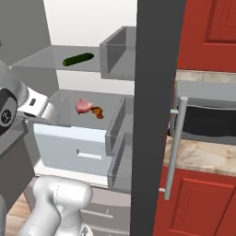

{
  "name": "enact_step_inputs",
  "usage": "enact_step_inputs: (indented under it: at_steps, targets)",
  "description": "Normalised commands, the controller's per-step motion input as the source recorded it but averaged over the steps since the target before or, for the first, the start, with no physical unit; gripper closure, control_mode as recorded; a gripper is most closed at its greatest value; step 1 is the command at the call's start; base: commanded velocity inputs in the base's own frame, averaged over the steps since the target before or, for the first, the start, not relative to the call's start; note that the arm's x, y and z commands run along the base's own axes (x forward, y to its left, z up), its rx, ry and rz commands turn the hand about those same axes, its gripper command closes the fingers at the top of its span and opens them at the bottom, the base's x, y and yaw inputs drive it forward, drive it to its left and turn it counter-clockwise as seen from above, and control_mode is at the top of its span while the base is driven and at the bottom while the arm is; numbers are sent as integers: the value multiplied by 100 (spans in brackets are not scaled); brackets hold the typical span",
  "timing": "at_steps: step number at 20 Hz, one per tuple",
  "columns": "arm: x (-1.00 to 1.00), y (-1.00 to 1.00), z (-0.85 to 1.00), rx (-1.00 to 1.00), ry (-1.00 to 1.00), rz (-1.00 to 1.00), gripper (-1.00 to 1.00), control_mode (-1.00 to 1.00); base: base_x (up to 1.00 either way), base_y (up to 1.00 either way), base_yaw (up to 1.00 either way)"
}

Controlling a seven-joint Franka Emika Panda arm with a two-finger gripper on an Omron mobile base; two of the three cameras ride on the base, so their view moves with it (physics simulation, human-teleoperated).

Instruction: Gather the bell pepper and cucumber from the fridge and place them on a tray on the dining counter. Then gather the chicken drumstick and steak from the fridge and place them on the other tray.

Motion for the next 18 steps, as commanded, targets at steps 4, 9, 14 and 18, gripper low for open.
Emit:
enact_step_inputs:
  at_steps: [4,9,14,18]
  targets:
    - [0,0,0,0,0,0,-100,100,31,-34,7]
    - [0,0,0,0,0,0,-100,100,45,-14,5]
    - [0,0,0,0,0,0,-100,100,55,-1,1]
    - [0,0,0,0,0,0,-100,100,67,1,0]
